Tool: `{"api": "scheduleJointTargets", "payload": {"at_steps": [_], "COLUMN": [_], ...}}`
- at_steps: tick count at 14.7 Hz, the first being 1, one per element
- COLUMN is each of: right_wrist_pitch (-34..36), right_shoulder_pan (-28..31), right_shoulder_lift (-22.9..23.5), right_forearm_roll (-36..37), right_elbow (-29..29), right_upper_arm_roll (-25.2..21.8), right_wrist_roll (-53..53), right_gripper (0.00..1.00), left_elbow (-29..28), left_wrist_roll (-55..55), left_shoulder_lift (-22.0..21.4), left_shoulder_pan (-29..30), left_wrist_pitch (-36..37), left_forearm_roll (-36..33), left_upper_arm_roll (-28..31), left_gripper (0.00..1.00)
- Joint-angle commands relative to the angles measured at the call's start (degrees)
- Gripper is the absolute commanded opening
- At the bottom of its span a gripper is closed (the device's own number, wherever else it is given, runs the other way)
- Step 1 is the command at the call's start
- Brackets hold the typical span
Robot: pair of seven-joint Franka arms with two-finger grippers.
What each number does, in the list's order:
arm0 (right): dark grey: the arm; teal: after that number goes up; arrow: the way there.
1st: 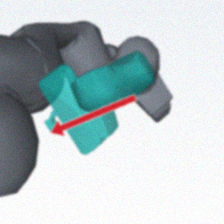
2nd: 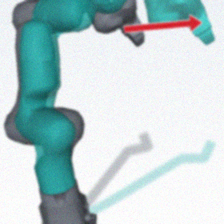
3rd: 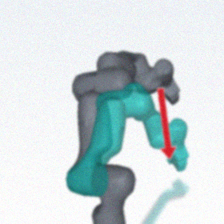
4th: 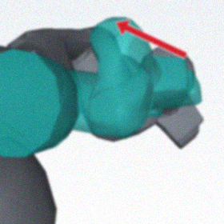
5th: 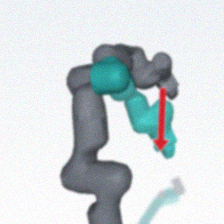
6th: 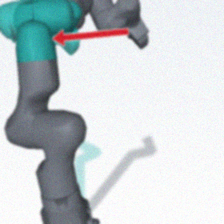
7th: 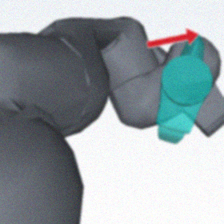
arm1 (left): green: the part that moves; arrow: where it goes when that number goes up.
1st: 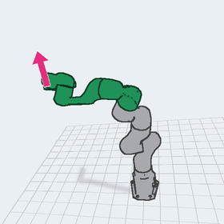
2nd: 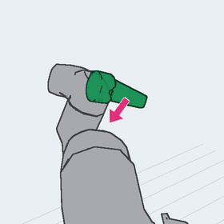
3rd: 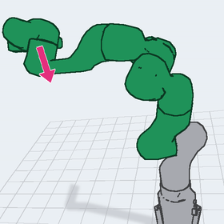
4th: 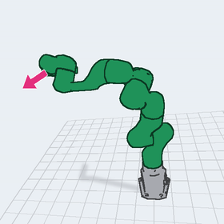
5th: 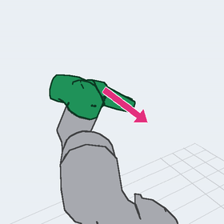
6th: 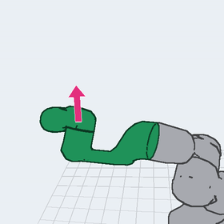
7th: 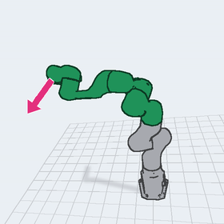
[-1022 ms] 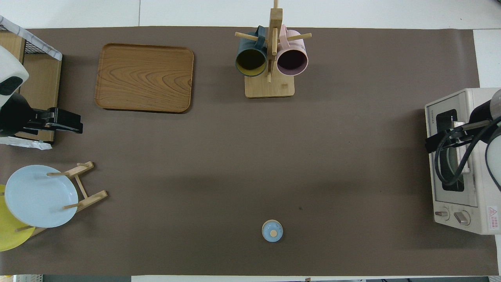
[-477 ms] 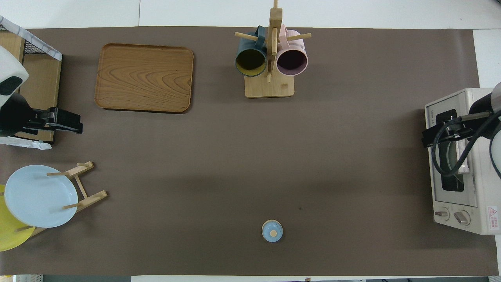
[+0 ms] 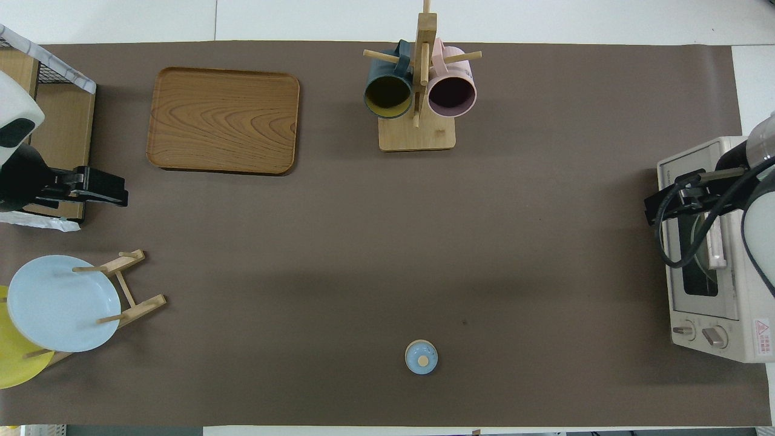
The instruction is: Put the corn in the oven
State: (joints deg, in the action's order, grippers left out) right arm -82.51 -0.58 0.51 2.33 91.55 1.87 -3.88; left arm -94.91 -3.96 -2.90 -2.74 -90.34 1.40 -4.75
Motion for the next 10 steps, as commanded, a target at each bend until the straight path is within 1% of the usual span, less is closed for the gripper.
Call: {"api": "scheduleJointTargets", "payload": {"at_steps": [1, 6, 10], "right_wrist_pitch": [1.5, 1.3, 1.1], "right_shoulder_pan": [-0.9, -1.1, -0.3], "right_shoulder_lift": [-0.4, -1.2, -1.1], "right_forearm_roll": [0.7, 0.6, 0.4], "right_elbow": [-0.8, -0.1, -0.5], "right_upper_arm_roll": [-0.6, -1.1, -1.0], "right_wrist_roll": [1.0, 1.1, 0.9], "right_gripper": [1.00, 1.00, 1.00], "left_elbow": [-1.1, -1.1, -1.1], "left_wrist_roll": [0.2, 0.2, 0.2], "left_shoulder_lift": [-0.7, -0.7, -0.7], "left_shoulder_pan": [0.9, 0.9, 0.9], "left_wrist_pitch": [-0.5, -0.5, -0.5], "left_forearm_roll": [0.3, 0.3, 0.3], "left_upper_arm_roll": [-0.7, -0.7, -0.7], "left_gripper": [1.00, 1.00, 1.00]}}
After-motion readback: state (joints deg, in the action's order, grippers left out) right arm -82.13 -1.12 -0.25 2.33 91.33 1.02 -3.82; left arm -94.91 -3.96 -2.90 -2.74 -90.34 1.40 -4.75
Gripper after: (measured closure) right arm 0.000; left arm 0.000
